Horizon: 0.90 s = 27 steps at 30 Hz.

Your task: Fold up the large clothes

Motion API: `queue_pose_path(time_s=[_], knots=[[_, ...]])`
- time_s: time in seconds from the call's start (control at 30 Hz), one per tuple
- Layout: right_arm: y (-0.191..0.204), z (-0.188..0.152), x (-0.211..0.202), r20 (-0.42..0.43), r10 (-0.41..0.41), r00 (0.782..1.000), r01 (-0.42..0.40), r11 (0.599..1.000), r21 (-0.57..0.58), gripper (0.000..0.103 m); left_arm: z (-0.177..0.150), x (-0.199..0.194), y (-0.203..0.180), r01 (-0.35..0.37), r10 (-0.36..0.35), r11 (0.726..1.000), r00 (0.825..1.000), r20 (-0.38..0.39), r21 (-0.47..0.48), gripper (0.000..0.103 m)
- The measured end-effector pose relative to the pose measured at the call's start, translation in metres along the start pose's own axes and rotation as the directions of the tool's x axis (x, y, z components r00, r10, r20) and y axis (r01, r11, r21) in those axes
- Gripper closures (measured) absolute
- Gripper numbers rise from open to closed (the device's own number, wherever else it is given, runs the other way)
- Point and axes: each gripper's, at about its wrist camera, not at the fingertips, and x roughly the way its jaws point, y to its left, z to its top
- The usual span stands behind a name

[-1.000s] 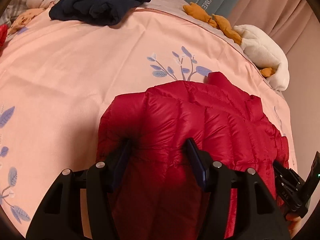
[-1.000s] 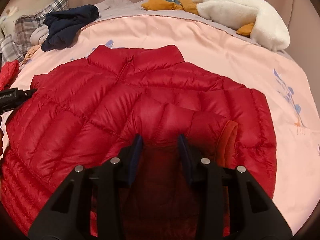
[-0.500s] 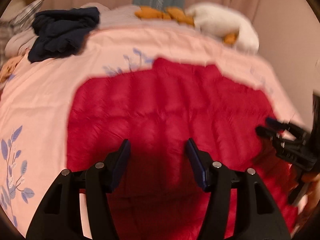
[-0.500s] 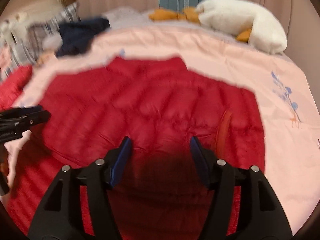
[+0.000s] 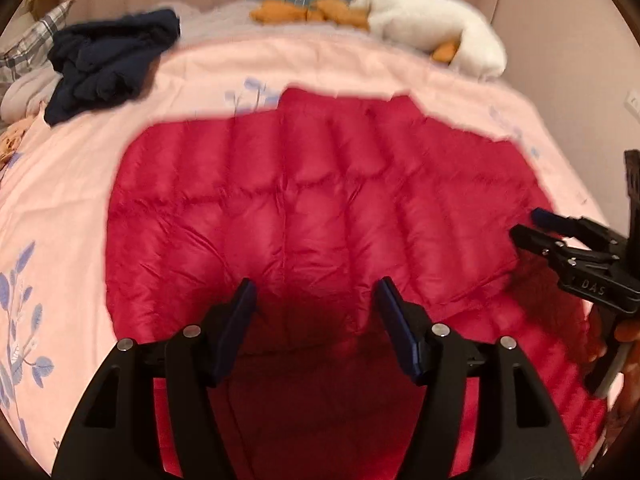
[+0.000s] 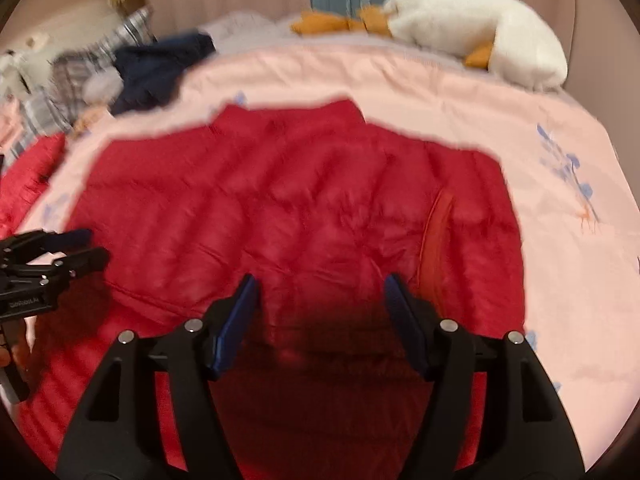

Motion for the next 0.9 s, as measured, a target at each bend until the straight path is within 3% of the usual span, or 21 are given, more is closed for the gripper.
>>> queue_pose_path(time_s=[0.17, 0.23, 0.3, 0.43, 0.7, 0.83, 0.9], knots=[[-0.001, 0.001, 0.005, -0.018, 0.005, 1.000, -0.005, 1.000, 0.027, 0.035, 0.002, 0.003, 0.001, 0.007, -0.008, 0.999, 1.000, -0.014, -0.049, 0.035], [-0.006, -0.002, -0.016, 0.014, 0.056, 0.998, -0.057, 0.997, 0.058, 0.035, -0.004, -0.014, 0.004, 0.041, -0.042, 0.995, 0.999, -0.003, -0.088, 0.031], [-0.014, -0.008, -0.039, 0.050, 0.081, 0.995, -0.084, 0.994, 0.069, 0.028, -0.015, -0.033, 0.005, 0.069, -0.067, 0.992, 0.998, 0.015, -0.105, 0.022], [-0.046, -0.044, -0.094, 0.099, 0.104, 0.990, -0.116, 0.984, 0.134, 0.020, -0.059, -0.080, 0.015, 0.152, -0.144, 0.973, 0.988, 0.058, -0.175, 0.017], [-0.107, -0.144, -0.157, 0.081, 0.142, 0.987, -0.161, 0.932, 0.326, 0.017, -0.173, -0.132, 0.036, 0.276, -0.270, 0.883, 0.960, 0.071, -0.379, 0.017], [-0.119, -0.189, -0.173, 0.061, 0.180, 0.982, -0.190, 0.902, 0.387, 0.017, -0.203, -0.146, 0.035, 0.316, -0.307, 0.850, 0.947, 0.092, -0.421, 0.017], [-0.118, -0.204, -0.177, 0.048, 0.185, 0.981, -0.189, 0.897, 0.400, 0.017, -0.216, -0.151, 0.034, 0.359, -0.345, 0.819, 0.932, 0.116, -0.448, 0.017]])
